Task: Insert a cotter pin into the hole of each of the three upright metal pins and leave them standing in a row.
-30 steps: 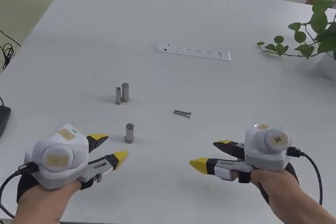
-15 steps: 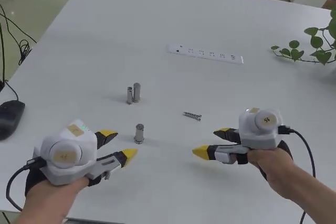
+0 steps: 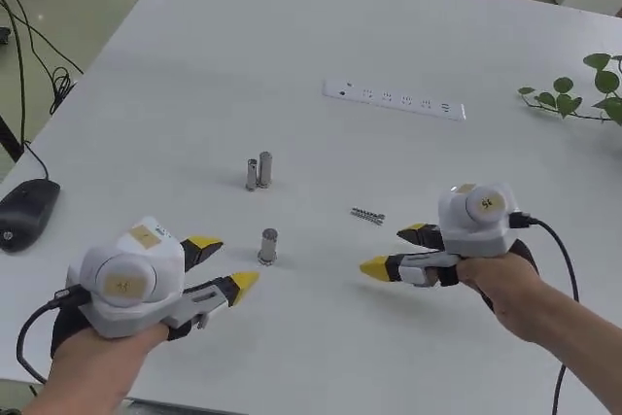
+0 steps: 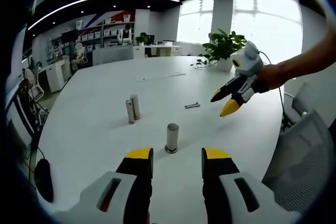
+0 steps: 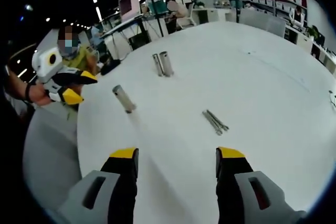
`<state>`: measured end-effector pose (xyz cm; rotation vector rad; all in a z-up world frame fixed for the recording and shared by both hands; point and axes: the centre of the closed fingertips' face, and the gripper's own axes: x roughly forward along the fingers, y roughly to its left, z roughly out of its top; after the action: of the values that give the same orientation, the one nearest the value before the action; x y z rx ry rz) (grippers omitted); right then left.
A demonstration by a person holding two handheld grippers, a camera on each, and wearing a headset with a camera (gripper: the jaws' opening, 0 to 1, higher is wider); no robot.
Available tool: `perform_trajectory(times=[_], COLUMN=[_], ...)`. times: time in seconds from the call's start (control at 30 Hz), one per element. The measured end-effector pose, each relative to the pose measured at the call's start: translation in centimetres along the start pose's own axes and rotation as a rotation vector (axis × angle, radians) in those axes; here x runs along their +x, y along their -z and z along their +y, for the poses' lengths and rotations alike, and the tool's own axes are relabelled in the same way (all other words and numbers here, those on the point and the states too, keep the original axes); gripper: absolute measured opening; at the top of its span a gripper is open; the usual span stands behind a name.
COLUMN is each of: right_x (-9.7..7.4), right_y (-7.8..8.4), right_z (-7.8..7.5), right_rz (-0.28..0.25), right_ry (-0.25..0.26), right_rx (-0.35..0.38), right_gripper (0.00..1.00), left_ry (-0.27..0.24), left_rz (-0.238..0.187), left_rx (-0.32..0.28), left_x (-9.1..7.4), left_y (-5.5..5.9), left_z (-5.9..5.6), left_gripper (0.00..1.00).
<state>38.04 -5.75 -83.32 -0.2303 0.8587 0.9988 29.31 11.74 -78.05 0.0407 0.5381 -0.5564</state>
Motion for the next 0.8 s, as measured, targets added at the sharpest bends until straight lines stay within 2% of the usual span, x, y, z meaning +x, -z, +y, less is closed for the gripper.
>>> perform_trajectory(times=[0.53,0.8], right_x=[2.4,3.2], right_y=[-1.0,-0.9], right_z=[-2.4,-2.7], right_rz=[0.070,0.093], right_ry=[0.000,-0.013], right_rx=[-0.056,-0.063], right_gripper=[0.57,0.57], left_ry=[-0.013,-0.019], left_rz=[-0.001,-0.005], left_rx=[-0.016,-0.019], left_x=[-0.1,-0.4], left_y=[0.2,0.1], left_z=[0.6,0.8], left_gripper=[0.35,0.35])
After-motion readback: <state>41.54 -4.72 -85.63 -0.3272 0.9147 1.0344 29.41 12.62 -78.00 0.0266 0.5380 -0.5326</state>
